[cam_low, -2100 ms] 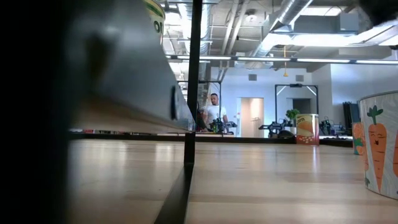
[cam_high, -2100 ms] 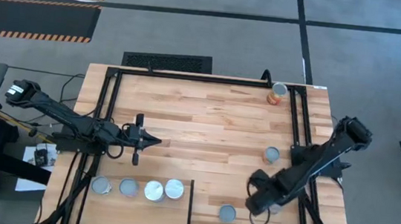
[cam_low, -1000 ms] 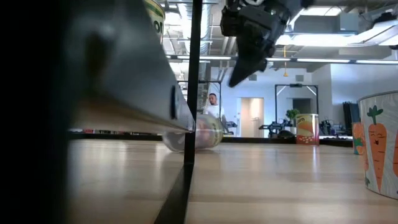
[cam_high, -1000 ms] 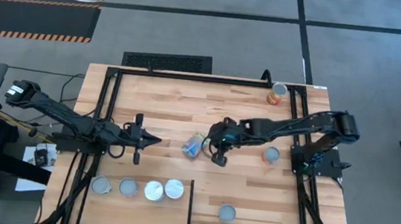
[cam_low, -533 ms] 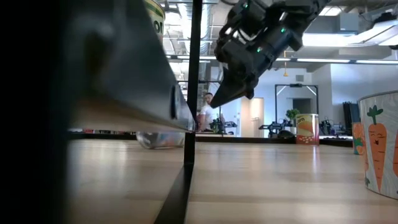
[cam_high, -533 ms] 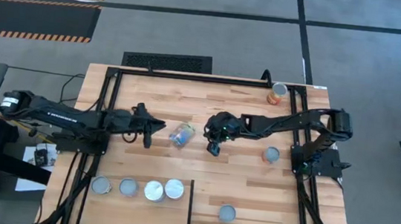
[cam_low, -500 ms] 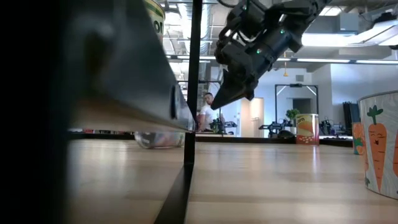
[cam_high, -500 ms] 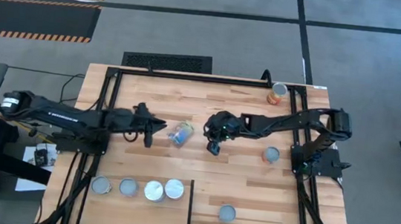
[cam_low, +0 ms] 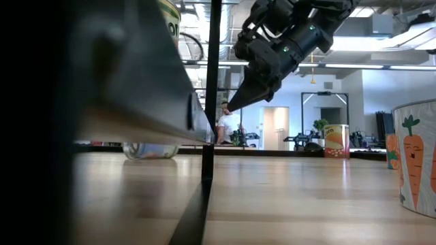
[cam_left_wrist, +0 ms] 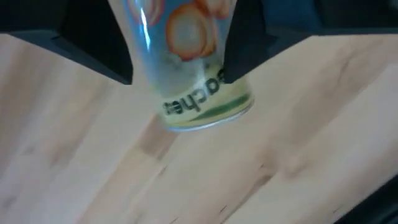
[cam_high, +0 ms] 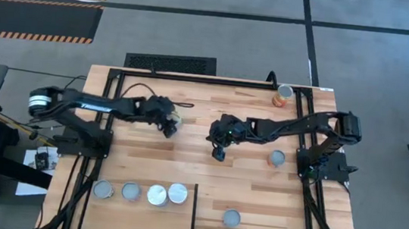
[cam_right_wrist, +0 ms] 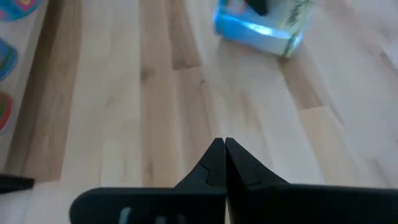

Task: Pick and place cans onto a shelf
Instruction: Put the canned peaches can on the shelf

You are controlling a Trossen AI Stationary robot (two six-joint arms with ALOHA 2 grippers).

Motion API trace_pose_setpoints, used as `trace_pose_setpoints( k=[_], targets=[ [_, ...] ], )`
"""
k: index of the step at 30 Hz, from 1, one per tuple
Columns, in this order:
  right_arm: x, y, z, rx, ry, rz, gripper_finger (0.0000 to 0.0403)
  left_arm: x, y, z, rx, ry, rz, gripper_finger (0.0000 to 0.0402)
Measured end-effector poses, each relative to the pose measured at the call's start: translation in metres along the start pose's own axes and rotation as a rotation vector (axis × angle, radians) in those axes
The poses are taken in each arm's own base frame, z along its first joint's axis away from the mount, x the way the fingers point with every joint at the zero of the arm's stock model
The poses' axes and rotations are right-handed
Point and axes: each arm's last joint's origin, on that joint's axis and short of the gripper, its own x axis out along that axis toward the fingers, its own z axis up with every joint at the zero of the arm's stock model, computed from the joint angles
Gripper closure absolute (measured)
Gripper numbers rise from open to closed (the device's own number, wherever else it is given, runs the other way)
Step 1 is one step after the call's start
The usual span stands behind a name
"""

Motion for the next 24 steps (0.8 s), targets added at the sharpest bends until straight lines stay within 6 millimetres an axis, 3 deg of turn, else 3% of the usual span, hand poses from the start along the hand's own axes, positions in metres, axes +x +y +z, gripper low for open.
trace_pose_setpoints(
  k=[7,15,19,24],
  targets=[
    [0.0,0.013,-0.002,-0.049,0.004,0.029,0.0395,0.032,0.007,0.009,0.019,0.101,0.041,0.0115],
    [0.0,0.019,-0.003,-0.059,0.006,0.04,0.0395,0.033,0.004,0.01,0.125,0.125,0.028,0.0113],
    [-0.002,0.018,-0.004,-0.058,0.026,0.036,0.0395,0.025,0.004,0.01,0.156,0.134,0.014,0.0138],
    [-0.011,0.019,-0.005,-0.067,0.049,-0.015,0.0395,0.008,0.003,0.011,0.191,0.107,-0.038,0.0199]
  ],
)
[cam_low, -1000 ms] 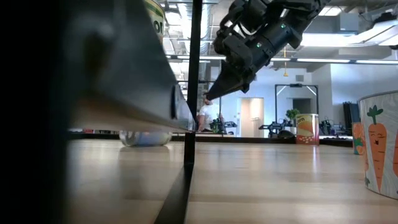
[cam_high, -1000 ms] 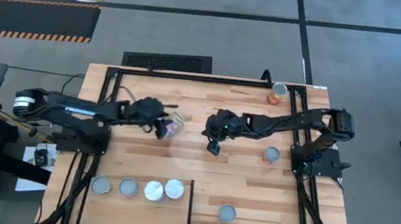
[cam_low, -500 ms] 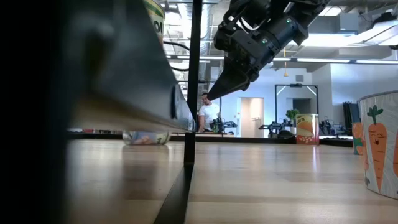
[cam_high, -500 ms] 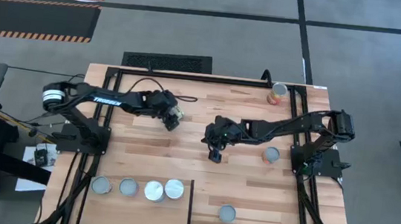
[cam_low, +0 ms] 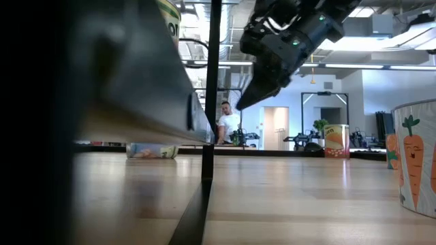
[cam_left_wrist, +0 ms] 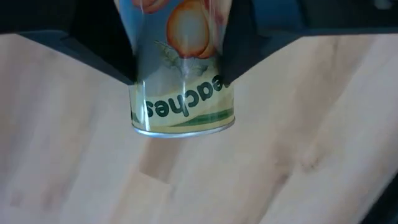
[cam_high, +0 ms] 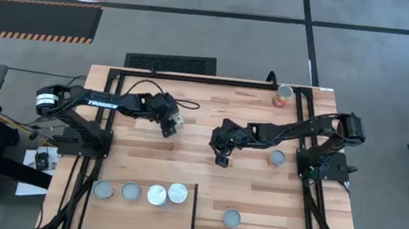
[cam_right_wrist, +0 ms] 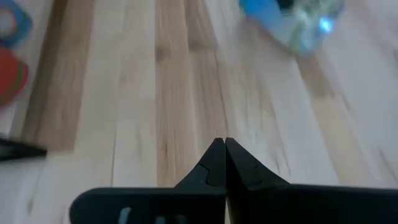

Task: Pick and place cans onto a shelf
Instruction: Put the canned peaches can on the shelf

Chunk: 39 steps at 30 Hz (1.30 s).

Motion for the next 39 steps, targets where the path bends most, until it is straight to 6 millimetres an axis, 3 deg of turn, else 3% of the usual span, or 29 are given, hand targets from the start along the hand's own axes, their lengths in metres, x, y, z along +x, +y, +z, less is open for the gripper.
trace_pose_setpoints(
  k=[5,10,14,25,39],
  targets=[
    [-0.01,0.004,0.006,-0.023,-0.044,0.001,0.0395,-0.015,0.0,0.001,0.005,-0.02,-0.043,0.025],
    [-0.012,0.004,0.007,-0.03,-0.05,0.002,0.0395,-0.012,-0.002,-0.004,-0.006,0.038,-0.024,0.027],
    [-0.012,0.004,0.008,-0.029,-0.054,0.002,0.0395,-0.011,-0.008,-0.004,0.017,0.04,-0.018,0.0248],
    [-0.012,0.006,0.007,-0.033,-0.054,0.014,0.0395,-0.01,-0.015,-0.01,0.054,0.073,-0.014,0.0133],
    [-0.012,0.007,0.008,-0.041,-0.059,0.031,0.0395,0.012,-0.018,-0.01,0.123,0.112,-0.018,0.012]
  ],
)
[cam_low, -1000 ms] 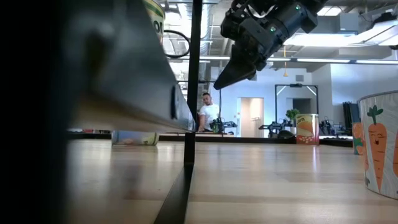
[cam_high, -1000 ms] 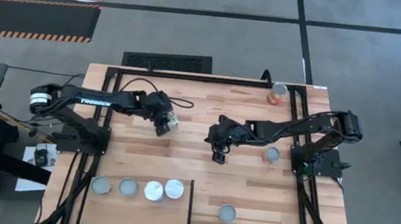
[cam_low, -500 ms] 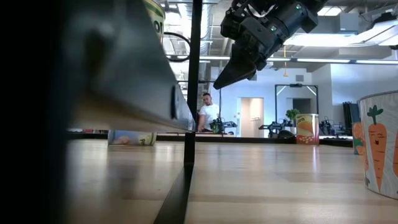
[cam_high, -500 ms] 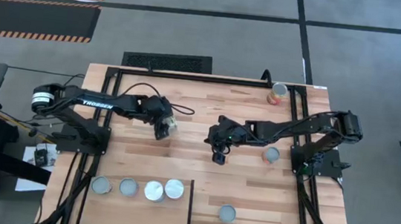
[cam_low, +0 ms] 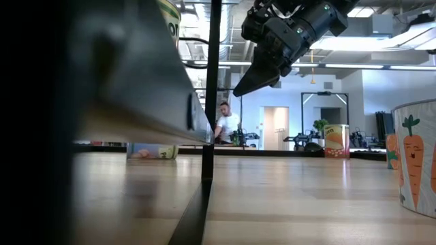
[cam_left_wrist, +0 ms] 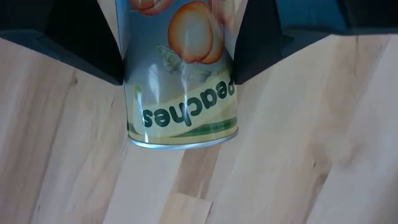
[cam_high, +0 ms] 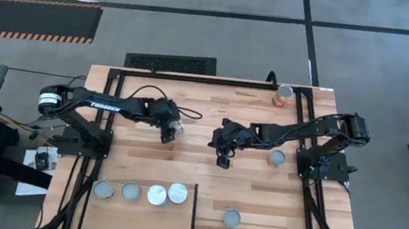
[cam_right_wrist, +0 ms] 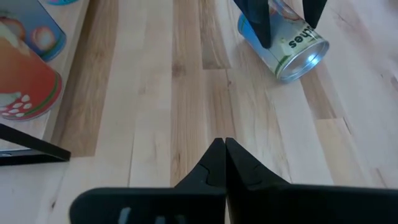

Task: Pick and place cans onto a shelf
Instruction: Put the canned peaches can on the shelf

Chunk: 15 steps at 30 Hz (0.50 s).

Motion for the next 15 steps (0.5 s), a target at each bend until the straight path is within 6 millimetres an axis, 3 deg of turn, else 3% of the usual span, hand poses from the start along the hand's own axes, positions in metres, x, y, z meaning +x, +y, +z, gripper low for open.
trace_pose_setpoints(
  k=[4,9,12,15],
  targets=[
    [0.0,0.0,0.0,0.0,0.0,0.0,0.0395,-0.003,0.0,-0.001,0.029,-0.002,-0.019,0.0139],
    [0.002,0.0,0.001,0.003,-0.046,0.005,0.0395,-0.009,-0.002,-0.001,0.041,-0.014,-0.117,0.0196],
    [0.017,-0.001,-0.003,0.041,-0.214,0.108,0.0395,-0.011,-0.003,0.0,0.041,-0.028,-0.161,0.0219],
    [0.034,-0.008,-0.018,0.149,-0.273,0.145,0.0395,-0.012,-0.004,0.001,0.041,-0.047,-0.187,0.0226]
  ],
)
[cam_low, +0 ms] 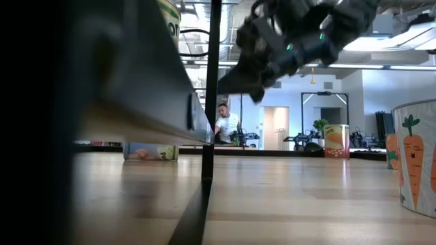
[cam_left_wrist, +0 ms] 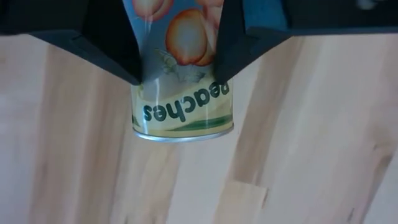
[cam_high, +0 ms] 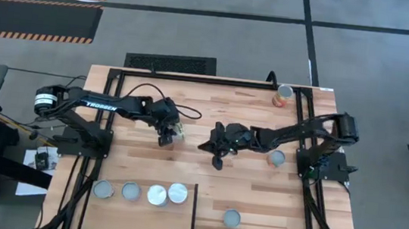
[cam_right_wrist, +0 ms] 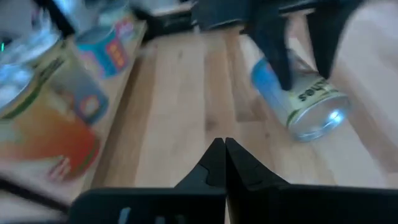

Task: Pick and place cans onto a shelf
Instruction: Put the canned peaches can on the shelf

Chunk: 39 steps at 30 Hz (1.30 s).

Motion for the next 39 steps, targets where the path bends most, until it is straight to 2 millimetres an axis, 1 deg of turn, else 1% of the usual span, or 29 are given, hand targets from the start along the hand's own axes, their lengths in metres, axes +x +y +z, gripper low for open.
trace_pose_setpoints(
  k=[3,6,13,18,22,27,31,33,38,39],
  targets=[
    [0.012,-0.013,-0.013,0.126,-0.036,-0.018,0.0391,0.001,-0.001,0.002,0.003,-0.029,-0.035,0.0229],
    [0.024,-0.024,-0.022,0.233,-0.073,-0.027,0.0376,0.001,-0.004,0.005,0.012,-0.053,-0.055,0.0229],
    [0.039,-0.05,-0.034,0.391,-0.135,-0.033,0.0299,0.001,-0.008,0.006,0.025,-0.065,-0.056,0.0229],
    [0.052,-0.059,-0.033,0.406,-0.133,0.0,0.0253,0.001,-0.009,0.006,0.023,-0.069,-0.056,0.0229],
    [0.063,-0.062,-0.031,0.381,-0.13,0.025,0.0242,0.001,-0.009,0.007,0.023,-0.075,-0.056,0.0229],
    [0.074,-0.067,-0.034,0.407,-0.117,0.017,0.0252,0.001,-0.009,0.007,0.023,-0.077,-0.055,0.0229],
    [0.077,-0.068,-0.034,0.396,-0.118,0.013,0.0276,0.001,-0.009,0.007,0.023,-0.078,-0.054,0.0229],
    [0.077,-0.068,-0.033,0.376,-0.12,0.013,0.0299,0.0,-0.009,0.007,0.023,-0.077,-0.054,0.0228],
    [0.077,-0.067,-0.032,0.342,-0.129,0.014,0.0382,0.0,-0.008,0.007,0.021,-0.074,-0.045,0.0228],
    [0.077,-0.067,-0.032,0.339,-0.129,0.014,0.039,0.0,-0.008,0.007,0.021,-0.074,-0.042,0.0228]
  ],
)
